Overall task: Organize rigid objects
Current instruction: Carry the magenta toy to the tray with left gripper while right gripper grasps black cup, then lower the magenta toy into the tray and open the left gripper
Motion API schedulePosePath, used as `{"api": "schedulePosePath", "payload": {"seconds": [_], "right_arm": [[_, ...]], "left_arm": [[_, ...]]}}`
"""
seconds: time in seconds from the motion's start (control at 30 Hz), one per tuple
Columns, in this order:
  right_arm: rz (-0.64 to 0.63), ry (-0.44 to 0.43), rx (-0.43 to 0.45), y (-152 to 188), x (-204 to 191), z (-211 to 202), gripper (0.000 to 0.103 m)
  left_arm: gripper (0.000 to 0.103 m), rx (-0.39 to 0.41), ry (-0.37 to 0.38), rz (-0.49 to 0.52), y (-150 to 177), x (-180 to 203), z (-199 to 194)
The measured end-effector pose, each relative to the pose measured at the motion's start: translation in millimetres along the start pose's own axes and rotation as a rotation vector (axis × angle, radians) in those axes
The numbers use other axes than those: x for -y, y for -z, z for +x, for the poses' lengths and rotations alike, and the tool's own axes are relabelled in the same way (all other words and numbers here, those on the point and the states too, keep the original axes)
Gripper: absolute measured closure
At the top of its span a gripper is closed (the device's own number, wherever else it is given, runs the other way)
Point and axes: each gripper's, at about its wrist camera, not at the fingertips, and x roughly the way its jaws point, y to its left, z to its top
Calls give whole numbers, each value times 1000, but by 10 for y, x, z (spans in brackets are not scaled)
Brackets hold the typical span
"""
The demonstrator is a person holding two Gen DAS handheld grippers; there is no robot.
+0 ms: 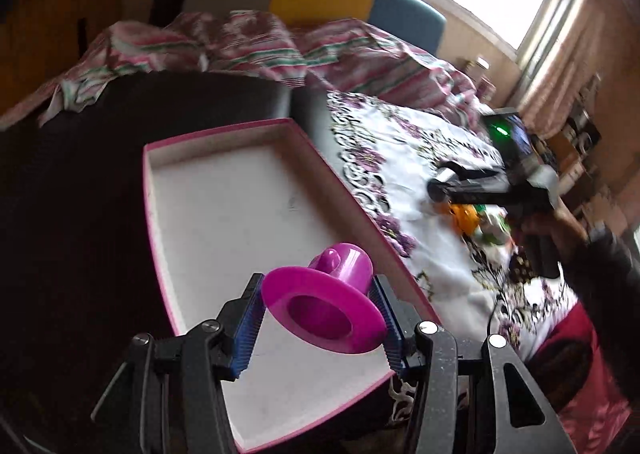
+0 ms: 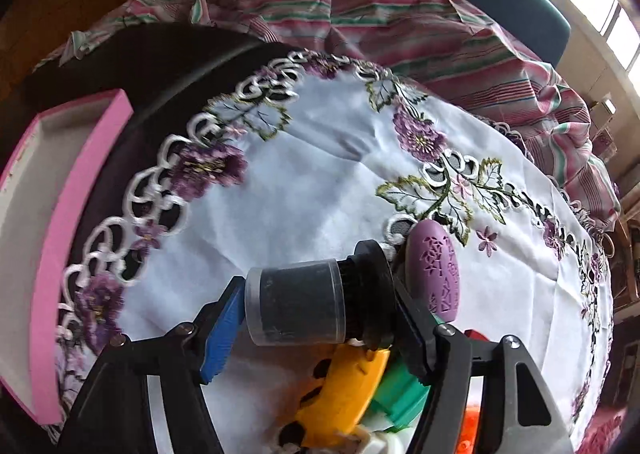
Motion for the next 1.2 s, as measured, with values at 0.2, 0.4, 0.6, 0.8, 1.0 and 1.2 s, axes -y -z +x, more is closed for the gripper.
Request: {"api": "schedulePosePath", "payload": {"seconds": [0.2,0.4,0.6,0.8,1.0,1.2], "right_arm": [[11,-59,75,227,-266,-249,35],[6,-88,87,358,-374,-215,38],[-4,-83,109,354,-367,-208,38],[1,-88,111,345,-336,-198,38],[-25,-84,107,358,-412,-182,38],[-23,-84,106,353,-408,-174,38]], "left_arm": [[50,-7,-76,-78,-113,-217,138],[50,-9,-151,-144,-385,-489,317],[50,-13,-237,-154,-650,-672,625],[50,-32,-317,-134,-798,-775,883],[49,-40,-357,-133,-857,-856,1049],[43,-14,-354,-117,-771,-787,881]]}}
